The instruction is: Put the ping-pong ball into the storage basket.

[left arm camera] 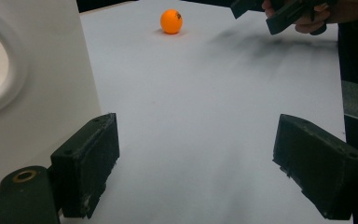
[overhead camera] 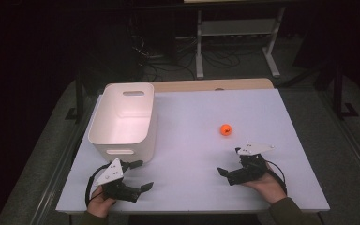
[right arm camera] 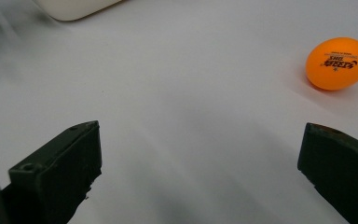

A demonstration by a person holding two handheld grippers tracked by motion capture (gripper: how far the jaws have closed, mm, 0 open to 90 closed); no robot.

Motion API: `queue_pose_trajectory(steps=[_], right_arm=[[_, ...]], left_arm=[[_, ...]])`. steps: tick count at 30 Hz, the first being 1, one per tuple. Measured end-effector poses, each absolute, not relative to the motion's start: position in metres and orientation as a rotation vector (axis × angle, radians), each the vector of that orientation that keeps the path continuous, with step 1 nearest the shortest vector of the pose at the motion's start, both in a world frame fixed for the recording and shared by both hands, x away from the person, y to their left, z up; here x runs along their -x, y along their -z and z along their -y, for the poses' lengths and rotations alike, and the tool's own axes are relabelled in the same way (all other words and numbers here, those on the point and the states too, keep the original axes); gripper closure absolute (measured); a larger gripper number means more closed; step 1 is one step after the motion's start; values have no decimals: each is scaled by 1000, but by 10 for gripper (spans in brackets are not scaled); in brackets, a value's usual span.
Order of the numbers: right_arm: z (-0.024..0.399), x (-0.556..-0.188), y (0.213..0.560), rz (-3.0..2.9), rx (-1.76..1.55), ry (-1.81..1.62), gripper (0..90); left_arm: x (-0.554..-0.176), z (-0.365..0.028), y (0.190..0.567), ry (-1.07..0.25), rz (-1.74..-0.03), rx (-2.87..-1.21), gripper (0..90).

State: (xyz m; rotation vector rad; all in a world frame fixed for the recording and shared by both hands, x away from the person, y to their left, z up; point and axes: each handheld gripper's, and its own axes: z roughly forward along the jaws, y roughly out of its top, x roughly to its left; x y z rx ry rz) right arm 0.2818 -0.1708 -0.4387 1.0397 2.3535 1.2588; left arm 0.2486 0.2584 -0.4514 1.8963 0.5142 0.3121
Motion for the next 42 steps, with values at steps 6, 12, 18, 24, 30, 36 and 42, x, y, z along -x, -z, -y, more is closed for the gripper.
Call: queue_pose_trajectory(steps=[6, 12, 18, 24, 30, 36, 42], right_arm=[[170, -284, 439, -2354, -1043, -1268, 0], [169, -286, 439, -2355, -1048, -1267, 0], [167, -290, 439, -2360, -1054, -1266, 0], [167, -293, 437, -2358, -1055, -1265, 0], [167, -295, 436, -2353, -1056, -1269, 0], [166, -298, 436, -2349, -1056, -1273, 0], [163, -301, 435, -2347, -1059, -1280, 0]], left_arm=[[-248, -258, 451, -313, -515, -1894, 141], [-248, -258, 451, -314, -515, -1892, 141], [-249, -258, 451, -313, -514, -1892, 141], [-249, -259, 451, -312, -513, -1893, 141], [-248, -259, 451, -313, -514, -1891, 141], [-249, -259, 451, -310, -515, -1890, 141], [-248, -259, 451, -312, -514, -1889, 141]])
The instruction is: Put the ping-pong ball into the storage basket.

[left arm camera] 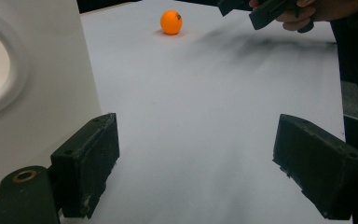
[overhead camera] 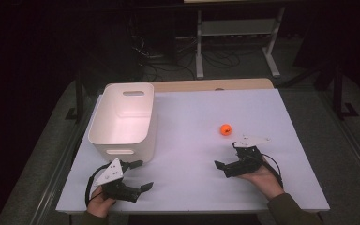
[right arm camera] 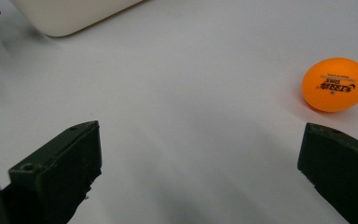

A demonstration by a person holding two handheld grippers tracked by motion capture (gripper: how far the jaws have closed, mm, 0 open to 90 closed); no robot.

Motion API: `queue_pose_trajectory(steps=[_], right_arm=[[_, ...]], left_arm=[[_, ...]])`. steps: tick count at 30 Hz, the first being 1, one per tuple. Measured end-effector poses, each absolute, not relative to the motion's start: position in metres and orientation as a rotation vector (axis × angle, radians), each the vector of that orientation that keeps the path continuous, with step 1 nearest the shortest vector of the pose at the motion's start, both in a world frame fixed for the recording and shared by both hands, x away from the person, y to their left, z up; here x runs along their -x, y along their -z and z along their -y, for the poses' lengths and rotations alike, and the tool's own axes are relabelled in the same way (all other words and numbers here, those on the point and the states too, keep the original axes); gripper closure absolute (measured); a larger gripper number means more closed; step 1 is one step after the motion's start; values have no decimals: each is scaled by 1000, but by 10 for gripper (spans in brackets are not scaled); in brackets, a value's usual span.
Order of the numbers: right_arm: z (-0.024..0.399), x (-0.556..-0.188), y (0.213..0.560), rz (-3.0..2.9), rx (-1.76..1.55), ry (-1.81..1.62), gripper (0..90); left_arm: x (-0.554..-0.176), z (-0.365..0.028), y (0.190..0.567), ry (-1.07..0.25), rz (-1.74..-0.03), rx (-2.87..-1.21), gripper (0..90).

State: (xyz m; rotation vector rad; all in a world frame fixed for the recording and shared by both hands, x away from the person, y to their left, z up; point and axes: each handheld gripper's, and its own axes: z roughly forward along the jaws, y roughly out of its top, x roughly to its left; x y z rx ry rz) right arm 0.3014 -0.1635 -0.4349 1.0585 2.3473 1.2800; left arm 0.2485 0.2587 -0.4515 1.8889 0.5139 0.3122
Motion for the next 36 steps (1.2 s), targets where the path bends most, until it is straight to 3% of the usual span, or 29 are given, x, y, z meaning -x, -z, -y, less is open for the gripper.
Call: queue_pose_trajectory(steps=[36], right_arm=[[146, -323, 433, -2344, -1039, -1287, 0]], left_arm=[[-249, -259, 451, -310, -516, -1885, 141]])
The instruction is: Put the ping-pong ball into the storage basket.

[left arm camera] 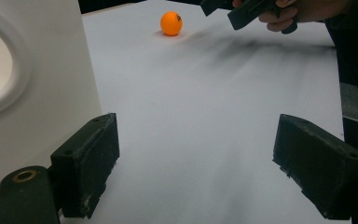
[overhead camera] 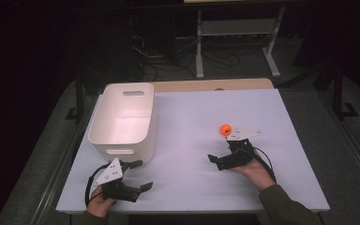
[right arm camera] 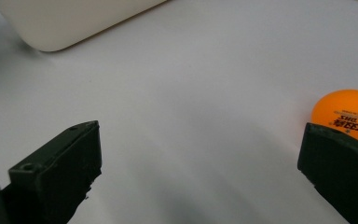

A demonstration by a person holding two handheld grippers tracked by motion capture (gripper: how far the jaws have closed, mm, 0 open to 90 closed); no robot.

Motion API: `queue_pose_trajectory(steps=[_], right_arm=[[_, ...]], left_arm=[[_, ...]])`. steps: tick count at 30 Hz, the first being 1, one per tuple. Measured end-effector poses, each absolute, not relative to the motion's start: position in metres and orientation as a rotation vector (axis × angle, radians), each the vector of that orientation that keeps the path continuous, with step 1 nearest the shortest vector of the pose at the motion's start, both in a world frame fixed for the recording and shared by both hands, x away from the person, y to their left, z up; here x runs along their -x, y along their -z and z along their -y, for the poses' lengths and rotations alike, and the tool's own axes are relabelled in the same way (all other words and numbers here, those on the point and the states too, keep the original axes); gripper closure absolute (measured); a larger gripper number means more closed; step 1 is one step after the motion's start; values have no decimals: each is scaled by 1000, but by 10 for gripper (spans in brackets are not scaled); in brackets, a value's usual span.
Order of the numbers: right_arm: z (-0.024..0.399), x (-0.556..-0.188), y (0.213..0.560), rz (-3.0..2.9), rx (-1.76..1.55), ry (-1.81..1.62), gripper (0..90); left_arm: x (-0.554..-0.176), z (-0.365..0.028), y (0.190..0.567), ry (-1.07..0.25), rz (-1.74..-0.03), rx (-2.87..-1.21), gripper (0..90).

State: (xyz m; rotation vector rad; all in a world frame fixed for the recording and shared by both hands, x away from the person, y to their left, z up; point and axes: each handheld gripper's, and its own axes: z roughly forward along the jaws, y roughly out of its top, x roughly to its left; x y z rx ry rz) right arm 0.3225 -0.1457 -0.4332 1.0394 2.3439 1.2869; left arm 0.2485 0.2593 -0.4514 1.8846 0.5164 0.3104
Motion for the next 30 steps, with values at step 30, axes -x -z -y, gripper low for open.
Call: queue_pose_trajectory(steps=[30], right_arm=[[136, -338, 430, -2333, -1040, -1300, 0]], left_arm=[[-249, -259, 451, -309, -518, -1882, 141]])
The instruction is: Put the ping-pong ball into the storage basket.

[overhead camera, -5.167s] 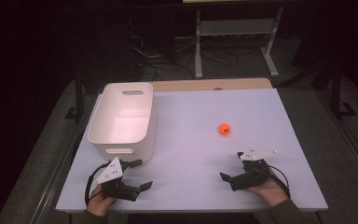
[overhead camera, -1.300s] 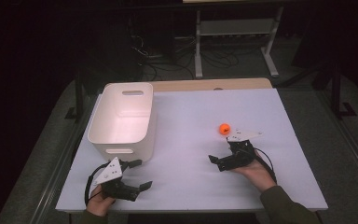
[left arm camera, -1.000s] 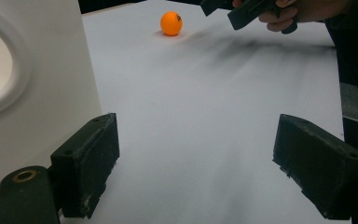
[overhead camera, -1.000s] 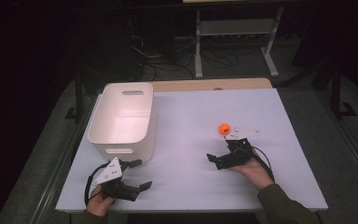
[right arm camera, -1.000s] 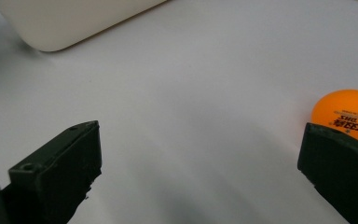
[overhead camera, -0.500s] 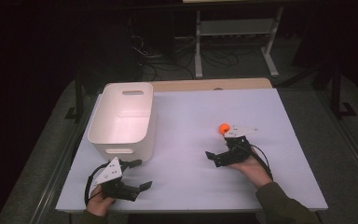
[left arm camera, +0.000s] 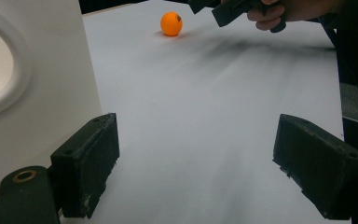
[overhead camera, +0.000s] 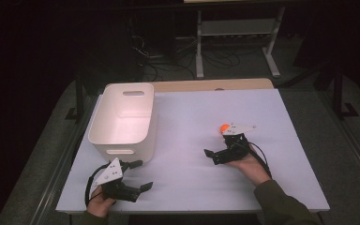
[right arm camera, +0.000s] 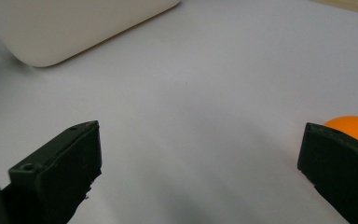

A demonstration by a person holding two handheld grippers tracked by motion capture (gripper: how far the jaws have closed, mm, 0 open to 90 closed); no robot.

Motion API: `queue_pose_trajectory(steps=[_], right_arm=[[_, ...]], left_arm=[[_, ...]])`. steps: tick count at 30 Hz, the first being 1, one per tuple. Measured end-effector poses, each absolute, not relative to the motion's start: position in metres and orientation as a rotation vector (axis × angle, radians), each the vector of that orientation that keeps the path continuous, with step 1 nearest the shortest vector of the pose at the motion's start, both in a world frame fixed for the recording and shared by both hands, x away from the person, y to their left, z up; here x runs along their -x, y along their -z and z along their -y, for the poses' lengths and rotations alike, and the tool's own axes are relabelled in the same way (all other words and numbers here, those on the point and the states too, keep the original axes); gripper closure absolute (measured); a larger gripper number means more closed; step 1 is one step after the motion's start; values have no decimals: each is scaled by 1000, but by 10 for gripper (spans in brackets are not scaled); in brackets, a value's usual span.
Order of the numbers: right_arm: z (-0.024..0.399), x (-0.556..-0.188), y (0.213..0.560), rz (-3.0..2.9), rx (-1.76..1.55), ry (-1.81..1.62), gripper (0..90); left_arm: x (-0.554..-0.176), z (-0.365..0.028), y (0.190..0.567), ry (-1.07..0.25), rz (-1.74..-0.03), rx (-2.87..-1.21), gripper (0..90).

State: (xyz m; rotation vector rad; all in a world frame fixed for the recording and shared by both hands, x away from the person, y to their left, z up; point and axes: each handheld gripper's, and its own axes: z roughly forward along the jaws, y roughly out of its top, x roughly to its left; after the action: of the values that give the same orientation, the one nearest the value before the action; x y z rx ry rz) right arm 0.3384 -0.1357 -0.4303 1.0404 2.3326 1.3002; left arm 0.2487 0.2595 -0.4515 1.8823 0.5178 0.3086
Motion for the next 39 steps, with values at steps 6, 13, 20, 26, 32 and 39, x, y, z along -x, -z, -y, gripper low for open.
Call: queue_pose_trajectory(steps=[6, 13, 20, 26, 32, 39], right_arm=[[132, -342, 430, -2334, -1042, -1304, 0], [128, -347, 429, -2335, -1033, -1304, 0], [124, -353, 428, -2333, -1027, -1312, 0], [121, -356, 430, -2336, -1030, -1311, 0], [120, -359, 432, -2332, -1031, -1316, 0], [118, -360, 435, -2339, -1029, -1307, 0]], left_arm=[[-249, -260, 451, -309, -517, -1882, 141], [-249, -260, 451, -309, -516, -1881, 141], [-249, -260, 451, -309, -516, -1880, 141], [-249, -260, 452, -309, -517, -1879, 141], [-249, -260, 451, -311, -513, -1881, 141], [-249, -260, 451, -311, -512, -1882, 141]])
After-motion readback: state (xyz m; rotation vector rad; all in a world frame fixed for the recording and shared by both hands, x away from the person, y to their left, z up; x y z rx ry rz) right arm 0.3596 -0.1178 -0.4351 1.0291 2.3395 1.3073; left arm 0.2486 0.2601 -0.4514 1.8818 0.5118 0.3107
